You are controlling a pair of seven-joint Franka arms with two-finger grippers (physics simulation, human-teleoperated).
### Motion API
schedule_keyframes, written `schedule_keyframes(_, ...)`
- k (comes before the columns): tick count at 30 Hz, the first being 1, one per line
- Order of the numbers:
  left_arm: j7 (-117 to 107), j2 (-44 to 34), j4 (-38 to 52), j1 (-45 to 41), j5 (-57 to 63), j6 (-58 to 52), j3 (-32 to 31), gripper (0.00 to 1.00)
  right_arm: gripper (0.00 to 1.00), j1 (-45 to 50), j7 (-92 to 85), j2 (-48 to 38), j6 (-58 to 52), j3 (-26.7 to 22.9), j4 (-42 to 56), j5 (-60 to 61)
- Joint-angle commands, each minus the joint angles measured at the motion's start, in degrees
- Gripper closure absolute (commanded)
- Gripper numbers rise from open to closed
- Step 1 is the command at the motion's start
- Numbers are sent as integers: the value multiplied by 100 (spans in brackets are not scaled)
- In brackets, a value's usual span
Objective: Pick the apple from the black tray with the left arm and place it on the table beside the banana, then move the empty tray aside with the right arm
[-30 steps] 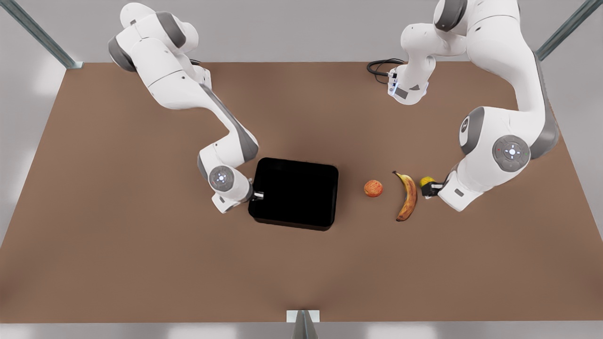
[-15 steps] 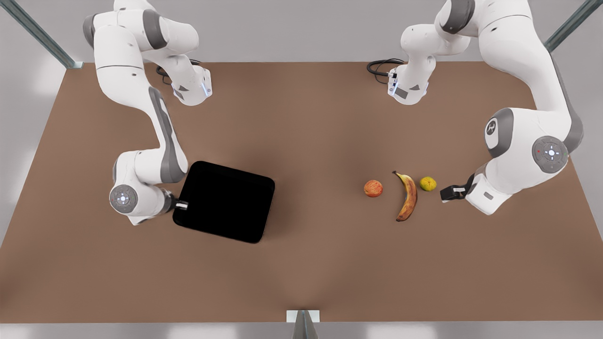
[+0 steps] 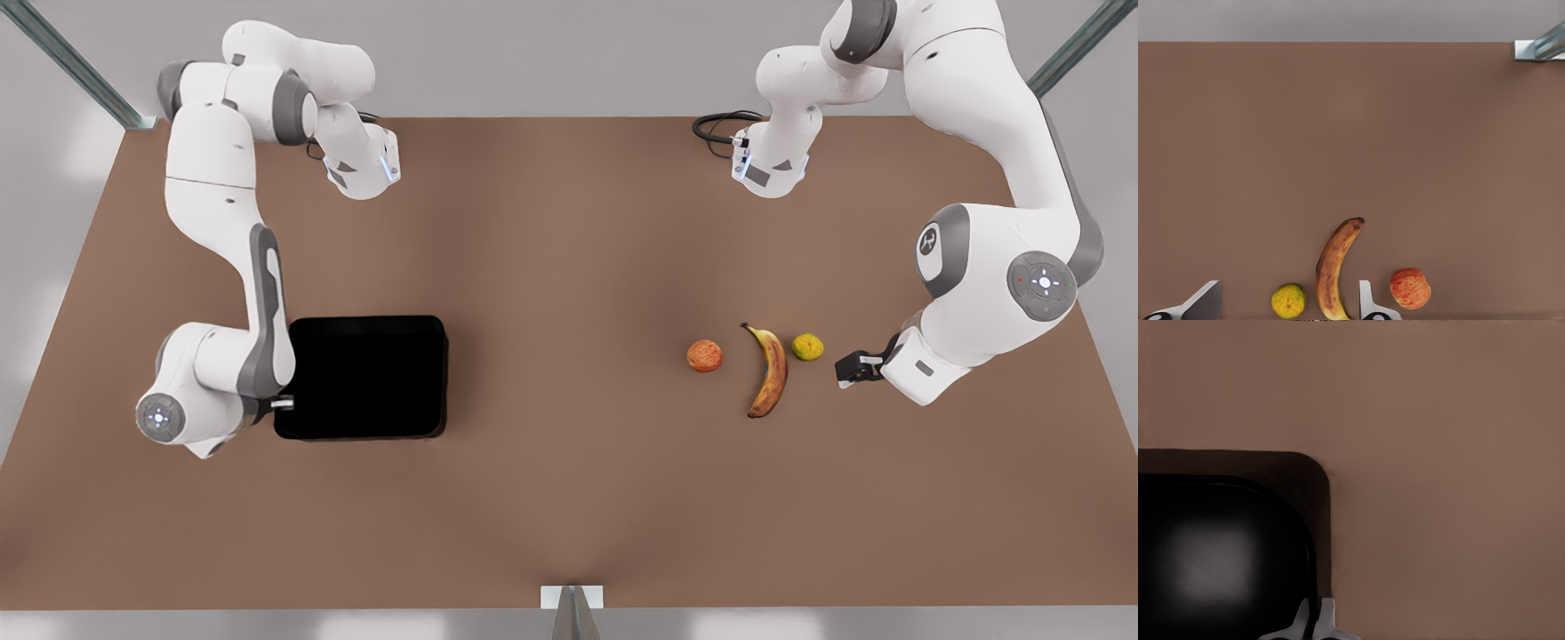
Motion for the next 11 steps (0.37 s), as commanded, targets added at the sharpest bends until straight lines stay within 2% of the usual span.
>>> schedule_keyframes(1,357,-7,2,-3,9,12,-1,0,5,0,-2438,11,93,-15,38,90)
schedule_keyframes(2,366,-7,2,-3,9,12,-1,0,0,0,-2298,-24,67,-15,186,107)
schedule_keyframes(4,357,-7,2,-3,9,12,-1,0,0,9,-1920,-436,-205,64,213,204)
schedule_keyframes(5,357,-7,2,-12,18,12,-10,0,0,9,-1507,-727,-715,126,345,213)
schedule_keyframes(7,357,-7,2,-12,18,12,-10,0,0,9,-822,-797,-1946,451,1461,134)
schedule_keyframes(9,357,-7,2,-12,18,12,-10,0,0,-9,-373,-1043,-2017,627,1936,55)
schedule_keyframes(10,357,-7,2,-12,9,12,-10,0,0,-210,-460,-1324,-2017,854,2050,-436)
schedule_keyframes(11,357,-7,2,-12,9,12,-10,0,0,-852,-618,-1562,-2034,1654,2050,-929)
